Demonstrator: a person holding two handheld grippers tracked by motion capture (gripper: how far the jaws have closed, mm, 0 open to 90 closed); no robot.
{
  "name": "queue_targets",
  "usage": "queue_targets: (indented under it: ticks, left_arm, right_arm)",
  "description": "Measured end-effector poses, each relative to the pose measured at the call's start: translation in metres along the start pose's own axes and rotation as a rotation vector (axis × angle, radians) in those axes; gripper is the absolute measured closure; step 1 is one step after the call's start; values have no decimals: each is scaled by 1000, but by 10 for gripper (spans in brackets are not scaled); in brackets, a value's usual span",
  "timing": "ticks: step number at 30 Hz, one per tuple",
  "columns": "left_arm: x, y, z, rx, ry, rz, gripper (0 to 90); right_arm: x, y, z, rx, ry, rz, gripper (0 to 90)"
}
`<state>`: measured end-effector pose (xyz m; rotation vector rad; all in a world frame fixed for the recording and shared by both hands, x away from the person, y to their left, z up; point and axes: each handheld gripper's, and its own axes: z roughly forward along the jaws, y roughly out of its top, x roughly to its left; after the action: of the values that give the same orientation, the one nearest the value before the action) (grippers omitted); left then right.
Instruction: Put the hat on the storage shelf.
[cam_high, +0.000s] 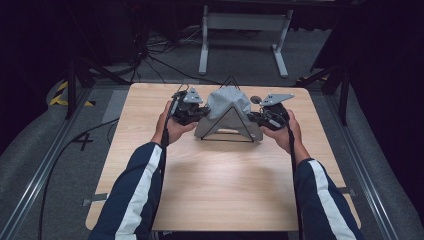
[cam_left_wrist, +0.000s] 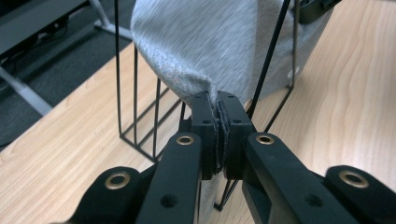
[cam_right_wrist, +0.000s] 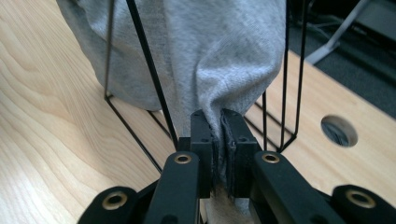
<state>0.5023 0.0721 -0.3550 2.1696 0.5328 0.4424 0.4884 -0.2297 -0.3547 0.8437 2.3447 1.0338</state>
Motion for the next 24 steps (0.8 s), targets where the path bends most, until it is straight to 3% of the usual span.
queue_targets:
  ticks: [11,14,18,24]
  left_arm:
    - [-1,-19,23,79,-13,-2,870]
    - [0,-23,28,75,-19,-28,871]
    - [0,-28,36,96,-20,-25,871]
    - [-2,-30,36,88,-12,-31,868]
  right_arm:
    - [0,-21,21,62,-1,27,842]
    - [0,-23,24,68,-3,31,842]
    - [-1,-29,29,71,-2,57,840]
    - [1,-35,33,71,-11,67,828]
